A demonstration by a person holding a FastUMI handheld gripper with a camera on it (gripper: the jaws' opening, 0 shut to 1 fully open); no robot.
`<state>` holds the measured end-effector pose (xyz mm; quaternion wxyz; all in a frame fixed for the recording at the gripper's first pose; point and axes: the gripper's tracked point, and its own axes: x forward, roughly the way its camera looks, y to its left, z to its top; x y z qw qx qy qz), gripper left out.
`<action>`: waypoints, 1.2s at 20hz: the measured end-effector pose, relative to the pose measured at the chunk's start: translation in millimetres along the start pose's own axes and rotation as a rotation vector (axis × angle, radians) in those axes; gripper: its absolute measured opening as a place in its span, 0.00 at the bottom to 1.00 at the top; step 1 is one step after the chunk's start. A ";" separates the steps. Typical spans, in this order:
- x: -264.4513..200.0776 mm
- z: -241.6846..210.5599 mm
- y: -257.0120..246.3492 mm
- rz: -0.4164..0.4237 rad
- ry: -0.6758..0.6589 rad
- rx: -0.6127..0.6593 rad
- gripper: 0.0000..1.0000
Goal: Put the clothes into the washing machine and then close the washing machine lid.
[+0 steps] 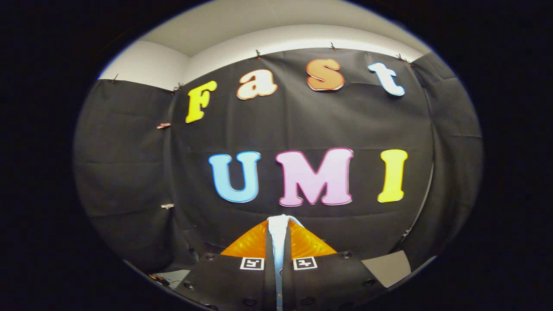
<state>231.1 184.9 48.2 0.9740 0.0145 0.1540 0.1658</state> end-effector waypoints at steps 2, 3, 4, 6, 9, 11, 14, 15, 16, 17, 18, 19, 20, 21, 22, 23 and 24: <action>10.3 -6.2 39.4 0.083 -0.004 -0.018 0.10; 13.7 -11.4 56.5 0.122 -0.003 -0.024 0.10; 18.8 -16.8 75.9 0.161 0.002 -0.028 0.10; 24.7 -31.7 109.8 0.245 0.011 -0.021 0.10; 35.3 -63.1 141.6 0.345 0.025 -0.015 0.10; 44.5 -89.0 164.9 0.419 0.048 -0.012 0.10; 59.3 -140.8 184.2 0.490 0.095 -0.058 0.10; 64.2 -160.0 189.8 0.501 0.115 -0.080 0.10; 71.4 -181.3 193.5 0.507 0.143 -0.101 0.10; 78.8 -205.1 194.0 0.517 0.176 -0.117 0.10; 84.1 -226.8 198.6 0.555 0.210 -0.120 0.10; 88.6 -247.3 203.5 0.593 0.249 -0.120 0.10; 91.7 -269.4 205.0 0.612 0.289 -0.128 0.10; 95.4 -286.6 202.5 0.616 0.325 -0.141 0.10; 103.0 -305.4 197.5 0.613 0.356 -0.151 0.10; 109.4 -324.2 192.1 0.603 0.392 -0.153 0.10; 113.1 -342.9 187.0 0.594 0.439 -0.148 0.10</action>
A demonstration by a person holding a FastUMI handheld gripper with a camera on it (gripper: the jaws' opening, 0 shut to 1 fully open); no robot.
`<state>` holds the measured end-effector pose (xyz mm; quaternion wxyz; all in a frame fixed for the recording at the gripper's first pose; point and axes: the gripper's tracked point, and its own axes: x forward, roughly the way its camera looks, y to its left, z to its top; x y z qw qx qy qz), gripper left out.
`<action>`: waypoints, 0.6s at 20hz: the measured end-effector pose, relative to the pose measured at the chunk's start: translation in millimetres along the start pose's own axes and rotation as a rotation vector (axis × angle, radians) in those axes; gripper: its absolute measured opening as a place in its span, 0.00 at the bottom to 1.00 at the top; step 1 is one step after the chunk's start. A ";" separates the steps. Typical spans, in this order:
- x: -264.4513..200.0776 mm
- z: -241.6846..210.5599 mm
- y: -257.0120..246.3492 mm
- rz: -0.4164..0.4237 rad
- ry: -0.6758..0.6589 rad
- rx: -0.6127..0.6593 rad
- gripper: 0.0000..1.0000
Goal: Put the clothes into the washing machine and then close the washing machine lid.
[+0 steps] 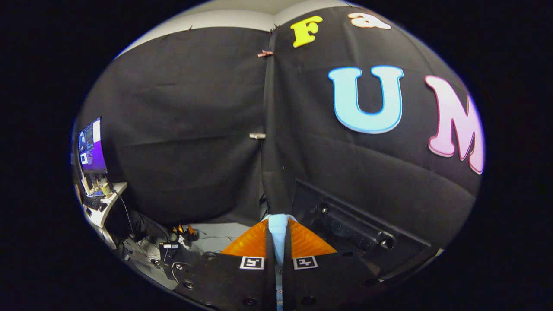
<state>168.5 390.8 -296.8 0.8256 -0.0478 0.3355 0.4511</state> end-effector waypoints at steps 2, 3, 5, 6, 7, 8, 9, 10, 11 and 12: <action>13.0 -33.2 -7.3 0.000 0.096 0.033 0.10; 15.0 -43.6 -9.3 -0.014 0.140 0.039 0.10; 21.5 -68.6 -17.5 -0.038 0.216 0.019 0.10; 22.7 -78.2 -21.4 -0.044 0.244 0.000 0.10; 21.3 -79.0 -18.8 -0.037 0.255 -0.010 0.13; 19.6 -75.5 -13.9 -0.023 0.245 -0.011 0.18; 19.7 -68.5 -8.1 -0.007 0.225 -0.007 0.28; 18.3 -64.4 -4.8 -0.005 0.207 -0.002 0.43; 15.0 -63.6 -6.2 -0.003 0.202 0.001 0.57; 13.6 -64.9 -6.7 -0.002 0.206 0.005 0.72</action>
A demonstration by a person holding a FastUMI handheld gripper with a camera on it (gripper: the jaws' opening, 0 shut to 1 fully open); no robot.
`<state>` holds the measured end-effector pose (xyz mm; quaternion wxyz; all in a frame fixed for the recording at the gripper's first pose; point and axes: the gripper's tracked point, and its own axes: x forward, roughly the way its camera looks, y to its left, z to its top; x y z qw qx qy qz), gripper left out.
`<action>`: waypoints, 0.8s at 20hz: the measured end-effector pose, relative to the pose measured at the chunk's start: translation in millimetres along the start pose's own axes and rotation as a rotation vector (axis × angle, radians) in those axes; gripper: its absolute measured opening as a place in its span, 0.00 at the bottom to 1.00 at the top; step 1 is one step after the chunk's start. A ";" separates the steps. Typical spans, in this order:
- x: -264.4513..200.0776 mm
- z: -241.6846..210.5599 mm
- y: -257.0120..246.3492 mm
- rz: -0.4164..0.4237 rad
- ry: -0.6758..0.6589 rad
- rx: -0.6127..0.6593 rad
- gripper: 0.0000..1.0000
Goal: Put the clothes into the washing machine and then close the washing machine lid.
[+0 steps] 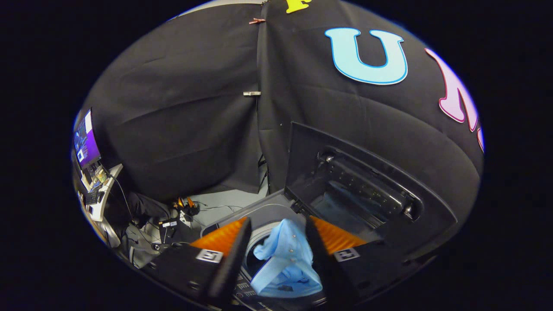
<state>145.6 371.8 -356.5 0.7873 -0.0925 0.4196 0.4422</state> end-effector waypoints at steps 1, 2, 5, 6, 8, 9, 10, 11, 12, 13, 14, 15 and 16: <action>-0.3 -1.0 -0.6 0.001 0.005 0.006 0.86; -0.1 -1.3 -0.7 0.001 0.010 0.011 1.00; -5.0 12.1 6.9 0.030 -0.035 0.012 1.00; -8.3 19.9 7.9 0.036 -0.069 0.007 0.99; -16.0 36.8 7.9 0.038 -0.138 0.008 0.99; -18.0 43.4 5.7 0.034 -0.169 0.008 1.00; -20.9 50.6 2.7 0.024 -0.201 0.011 0.99; -23.9 56.9 -0.9 0.012 -0.231 0.018 0.99; -26.9 65.4 -5.2 0.000 -0.265 0.032 0.99; -29.3 74.2 -10.0 -0.016 -0.305 0.046 0.99; -32.2 83.8 -15.1 -0.040 -0.349 0.061 0.99; -34.9 91.1 -22.7 -0.074 -0.391 0.065 0.99; -38.7 98.6 -30.4 -0.113 -0.432 0.063 0.99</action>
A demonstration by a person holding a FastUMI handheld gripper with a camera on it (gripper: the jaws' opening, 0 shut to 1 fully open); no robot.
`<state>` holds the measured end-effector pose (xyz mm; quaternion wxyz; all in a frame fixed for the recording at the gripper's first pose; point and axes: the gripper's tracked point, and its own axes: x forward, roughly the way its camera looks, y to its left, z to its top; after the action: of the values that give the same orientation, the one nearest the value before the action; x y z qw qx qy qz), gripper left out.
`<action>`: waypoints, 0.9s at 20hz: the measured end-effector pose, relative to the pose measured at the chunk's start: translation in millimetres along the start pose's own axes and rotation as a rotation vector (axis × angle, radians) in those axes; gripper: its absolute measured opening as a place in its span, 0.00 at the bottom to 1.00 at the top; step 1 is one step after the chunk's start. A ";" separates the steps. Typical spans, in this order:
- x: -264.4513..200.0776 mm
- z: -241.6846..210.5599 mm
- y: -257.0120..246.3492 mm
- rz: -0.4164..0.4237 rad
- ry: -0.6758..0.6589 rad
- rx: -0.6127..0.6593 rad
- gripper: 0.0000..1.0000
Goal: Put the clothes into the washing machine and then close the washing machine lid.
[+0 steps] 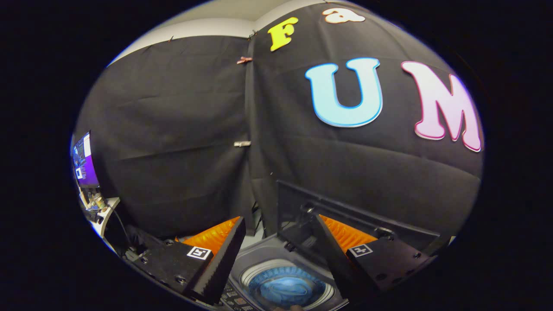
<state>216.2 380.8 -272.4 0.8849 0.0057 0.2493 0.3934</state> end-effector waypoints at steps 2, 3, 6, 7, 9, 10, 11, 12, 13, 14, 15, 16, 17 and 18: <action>1.7 15.3 -17.3 -0.087 -0.081 -0.012 0.99; 1.1 22.2 -26.2 -0.132 -0.119 -0.008 0.99; -2.5 39.3 -56.7 -0.279 -0.201 0.037 0.99; -5.4 41.1 -68.2 -0.327 -0.208 0.056 0.99; -8.3 38.2 -93.9 -0.414 -0.204 0.098 0.99; -7.7 36.4 -109.8 -0.467 -0.195 0.115 0.99; -6.5 32.2 -125.3 -0.512 -0.188 0.132 0.99; -6.1 33.4 -136.9 -0.551 -0.178 0.150 0.99; -2.4 30.6 -143.9 -0.579 -0.166 0.165 0.99; -1.7 27.3 -152.9 -0.606 -0.154 0.174 0.99; -0.5 23.6 -161.3 -0.637 -0.143 0.178 0.99; 1.3 17.7 -169.8 -0.665 -0.122 0.180 0.99; 0.8 10.5 -174.9 -0.680 -0.097 0.184 0.99; 2.1 6.1 -177.4 -0.685 -0.078 0.190 0.99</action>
<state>343.2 260.9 -304.5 0.9698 0.0192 0.2382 0.0482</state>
